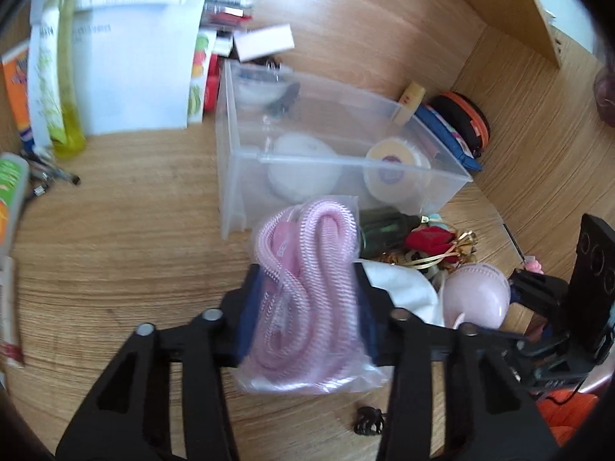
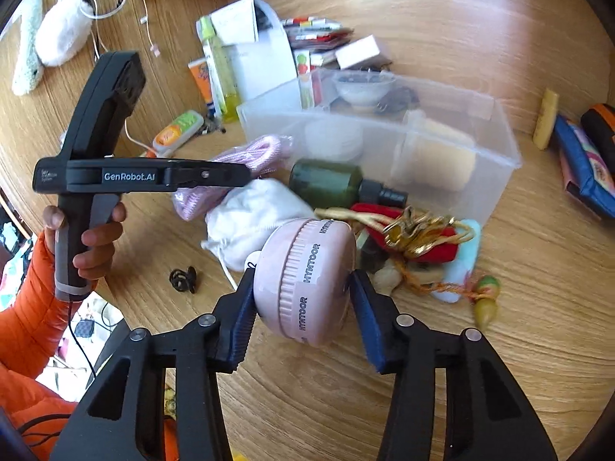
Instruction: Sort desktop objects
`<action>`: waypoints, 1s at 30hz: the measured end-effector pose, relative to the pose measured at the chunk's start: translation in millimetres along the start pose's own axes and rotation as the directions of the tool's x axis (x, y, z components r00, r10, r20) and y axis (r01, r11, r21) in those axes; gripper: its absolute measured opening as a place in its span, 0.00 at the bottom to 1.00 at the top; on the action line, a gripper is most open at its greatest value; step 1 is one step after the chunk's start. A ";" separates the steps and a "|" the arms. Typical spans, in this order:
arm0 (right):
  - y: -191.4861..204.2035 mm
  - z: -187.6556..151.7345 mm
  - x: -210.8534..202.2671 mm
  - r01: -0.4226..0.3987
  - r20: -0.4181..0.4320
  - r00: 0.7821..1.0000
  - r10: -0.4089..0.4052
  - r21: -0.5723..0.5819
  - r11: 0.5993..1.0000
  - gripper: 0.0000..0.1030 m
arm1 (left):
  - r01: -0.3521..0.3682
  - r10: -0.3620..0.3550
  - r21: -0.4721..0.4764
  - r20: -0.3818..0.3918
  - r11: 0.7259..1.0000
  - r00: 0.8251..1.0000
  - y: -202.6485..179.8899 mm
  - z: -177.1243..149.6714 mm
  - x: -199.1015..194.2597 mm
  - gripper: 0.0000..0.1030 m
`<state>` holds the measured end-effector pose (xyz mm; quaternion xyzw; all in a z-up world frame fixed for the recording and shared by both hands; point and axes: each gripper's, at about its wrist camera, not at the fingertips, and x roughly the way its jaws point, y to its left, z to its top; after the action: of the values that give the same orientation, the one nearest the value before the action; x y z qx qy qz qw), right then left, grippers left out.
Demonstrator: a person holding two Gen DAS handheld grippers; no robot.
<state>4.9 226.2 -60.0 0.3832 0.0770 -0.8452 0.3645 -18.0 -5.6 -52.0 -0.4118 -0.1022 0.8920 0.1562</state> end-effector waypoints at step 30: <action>-20.6 15.0 -30.9 0.018 0.066 0.998 -0.021 0.037 0.999 0.43 | -0.271 0.281 0.106 -0.089 0.957 0.955 25.0 -10.1 20.8 0.66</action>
<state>-4.2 252.2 -30.9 0.3608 0.0533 -0.8622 0.3515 -27.8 -20.8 -80.8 -0.4600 0.0063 0.8863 0.0540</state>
